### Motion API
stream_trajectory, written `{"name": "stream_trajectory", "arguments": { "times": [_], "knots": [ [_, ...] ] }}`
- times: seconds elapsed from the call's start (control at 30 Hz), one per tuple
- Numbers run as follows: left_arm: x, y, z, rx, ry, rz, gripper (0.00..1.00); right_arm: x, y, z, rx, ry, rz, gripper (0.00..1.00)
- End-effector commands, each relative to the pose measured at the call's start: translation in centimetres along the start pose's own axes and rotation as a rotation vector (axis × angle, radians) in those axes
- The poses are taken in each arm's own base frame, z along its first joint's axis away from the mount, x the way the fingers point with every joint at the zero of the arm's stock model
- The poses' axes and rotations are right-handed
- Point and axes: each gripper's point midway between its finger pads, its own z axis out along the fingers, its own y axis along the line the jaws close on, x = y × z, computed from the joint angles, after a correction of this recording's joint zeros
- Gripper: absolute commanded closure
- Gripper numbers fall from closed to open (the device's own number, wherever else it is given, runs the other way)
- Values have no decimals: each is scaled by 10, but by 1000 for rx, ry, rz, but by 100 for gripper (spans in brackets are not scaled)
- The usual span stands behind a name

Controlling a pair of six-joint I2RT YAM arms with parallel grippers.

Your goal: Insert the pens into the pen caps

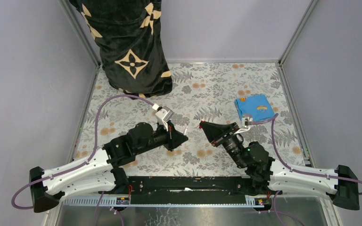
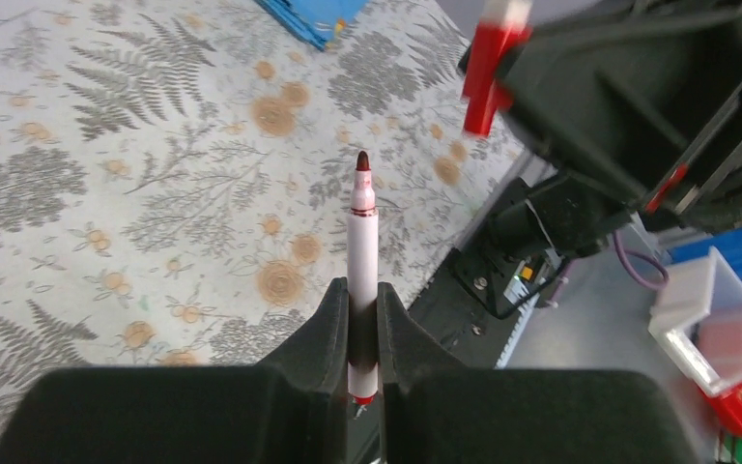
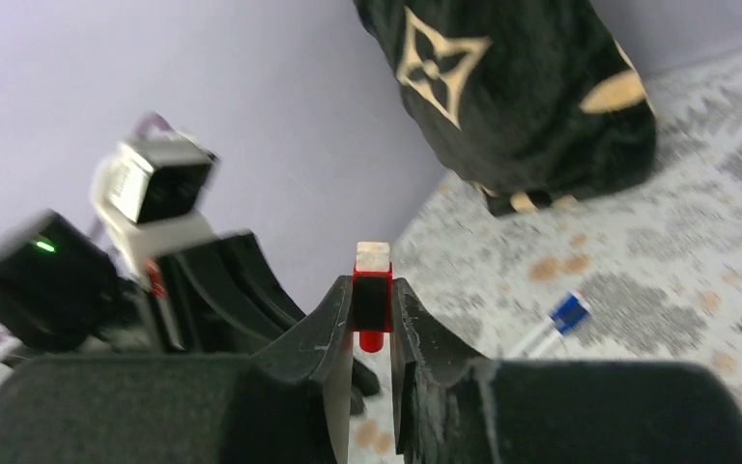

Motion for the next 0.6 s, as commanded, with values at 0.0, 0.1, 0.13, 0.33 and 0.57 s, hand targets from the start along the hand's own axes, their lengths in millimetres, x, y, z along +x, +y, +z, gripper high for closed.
{"name": "stream_trajectory", "arguments": {
  "times": [0.0, 0.1, 0.13, 0.33, 0.57],
  "knots": [
    [-20, -41, -1, 152, -79, 32, 100, -63, 39, -7, -155, -209, 105, 100],
    [-12, -48, 1, 173, -63, 36, 100, -74, 46, -13, -198, -243, 108, 100],
    [-12, -52, 1, 186, -66, 40, 100, -76, 49, -14, -213, -245, 106, 100],
    [-9, -67, 3, 224, -49, 89, 100, -79, 60, -21, -293, -261, 121, 99],
    [-3, -74, 0, 255, -47, 106, 100, -77, 65, -21, -326, -263, 130, 100]
  ]
}}
